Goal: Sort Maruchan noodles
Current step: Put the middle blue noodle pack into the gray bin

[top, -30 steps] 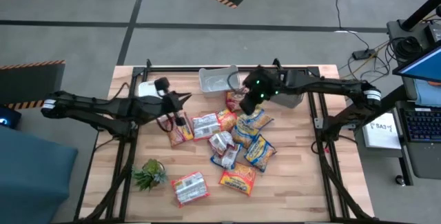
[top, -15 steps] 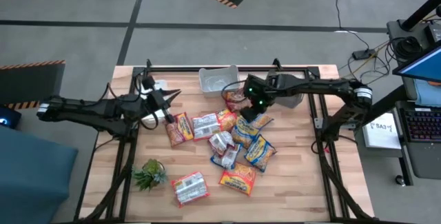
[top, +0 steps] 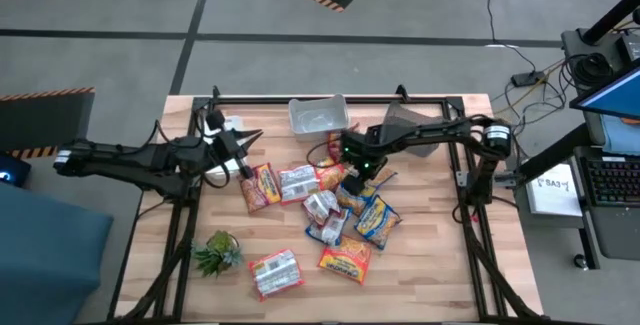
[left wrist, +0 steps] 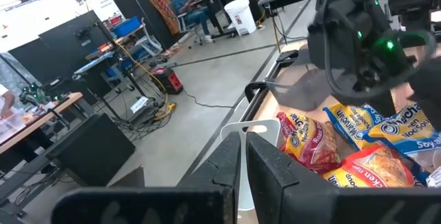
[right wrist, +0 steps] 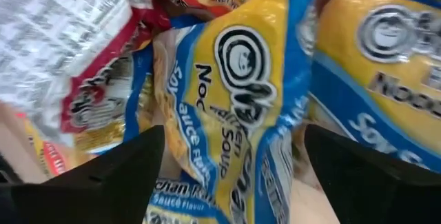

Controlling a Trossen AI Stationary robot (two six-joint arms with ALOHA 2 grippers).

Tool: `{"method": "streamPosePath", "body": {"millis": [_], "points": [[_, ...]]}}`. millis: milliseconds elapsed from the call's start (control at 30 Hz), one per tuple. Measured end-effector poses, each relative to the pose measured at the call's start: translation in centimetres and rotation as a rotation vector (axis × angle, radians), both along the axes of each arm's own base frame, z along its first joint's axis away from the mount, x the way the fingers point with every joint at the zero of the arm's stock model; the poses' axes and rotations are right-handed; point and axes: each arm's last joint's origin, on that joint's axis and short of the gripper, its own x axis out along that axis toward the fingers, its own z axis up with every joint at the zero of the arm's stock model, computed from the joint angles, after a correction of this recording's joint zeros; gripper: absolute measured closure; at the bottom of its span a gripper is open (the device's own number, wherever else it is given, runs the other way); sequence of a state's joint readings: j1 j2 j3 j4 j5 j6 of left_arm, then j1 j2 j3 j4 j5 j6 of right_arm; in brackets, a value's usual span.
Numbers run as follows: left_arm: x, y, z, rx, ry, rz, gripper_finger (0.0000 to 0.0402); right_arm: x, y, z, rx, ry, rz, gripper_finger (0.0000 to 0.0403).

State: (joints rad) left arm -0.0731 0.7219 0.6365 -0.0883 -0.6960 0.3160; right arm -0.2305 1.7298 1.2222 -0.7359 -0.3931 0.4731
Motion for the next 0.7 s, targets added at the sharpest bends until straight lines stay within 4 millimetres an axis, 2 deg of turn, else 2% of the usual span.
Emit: {"method": "streamPosePath", "body": {"millis": [100, 200, 500, 567, 700], "points": [[0.0, 0.0, 0.0, 0.000, 0.001, 0.000, 0.0394, 0.3, 0.0, -0.2, -0.002, -0.014, 0.003, 0.0097], [0.0, 0.0, 0.0, 0.000, 0.003, 0.000, 0.0394, 0.3, 0.0, -0.1, -0.002, -0.021, -0.001, 0.0143], [0.1, 0.0, -0.1, 0.000, 0.005, 0.000, 0.0394, 0.3, 0.1, 0.3, 0.003, -0.035, -0.023, 0.0364], [0.1, 0.0, -0.1, 0.000, 0.005, 0.000, 0.0394, 0.3, 0.1, 0.4, 0.002, -0.038, -0.023, 0.0384], [0.1, 0.0, 0.0, 0.000, 0.004, 0.000, 0.0394, -0.1, 0.2, 1.5, 0.007, -0.058, -0.039, 0.0393]]}}
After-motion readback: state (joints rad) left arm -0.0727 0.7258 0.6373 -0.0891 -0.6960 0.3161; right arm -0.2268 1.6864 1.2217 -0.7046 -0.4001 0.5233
